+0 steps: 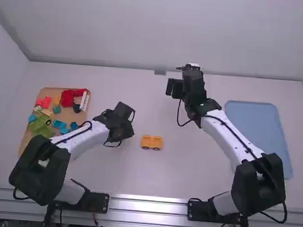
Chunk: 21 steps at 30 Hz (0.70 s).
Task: Assemble lego blocks to make yellow taxi
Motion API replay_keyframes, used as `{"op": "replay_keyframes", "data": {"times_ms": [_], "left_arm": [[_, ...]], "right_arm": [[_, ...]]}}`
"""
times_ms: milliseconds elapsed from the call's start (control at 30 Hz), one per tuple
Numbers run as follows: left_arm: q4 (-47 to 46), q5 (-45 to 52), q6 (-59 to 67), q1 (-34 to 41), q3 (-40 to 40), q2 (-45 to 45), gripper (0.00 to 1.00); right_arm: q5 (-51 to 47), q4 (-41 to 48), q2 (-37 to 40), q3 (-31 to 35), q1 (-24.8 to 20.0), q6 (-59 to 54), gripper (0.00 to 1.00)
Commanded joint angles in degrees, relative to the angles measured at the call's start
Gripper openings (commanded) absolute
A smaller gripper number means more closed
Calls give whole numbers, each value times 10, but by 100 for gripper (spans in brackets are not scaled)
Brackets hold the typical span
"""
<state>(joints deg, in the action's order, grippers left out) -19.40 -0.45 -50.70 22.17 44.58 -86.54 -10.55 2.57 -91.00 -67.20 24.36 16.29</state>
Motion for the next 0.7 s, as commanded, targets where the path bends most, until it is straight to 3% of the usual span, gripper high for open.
{"op": "replay_keyframes", "data": {"times_ms": [0, 167, 300, 367, 467, 667], "left_arm": [[-3, 52, -137, 0, -17, 7, 2], [-33, 59, -337, 0, -27, 7, 2], [-40, 58, -346, -1, -27, 7, 2], [-31, 58, -364, -1, -24, 2, 2], [-22, 56, -392, 0, -22, -11, 2], [-41, 60, -430, -1, 10, -65, 2]], "right_arm": [[8, -3, 0, 5, 0, -12, 99], [159, -2, 0, 4, -6, -160, 99], [275, 21, 7, 4, -30, -245, 99], [463, 84, 28, 4, -60, -395, 99], [650, 162, 43, 4, -103, -581, 99], [841, 233, 45, 4, -188, -702, 99]]}}
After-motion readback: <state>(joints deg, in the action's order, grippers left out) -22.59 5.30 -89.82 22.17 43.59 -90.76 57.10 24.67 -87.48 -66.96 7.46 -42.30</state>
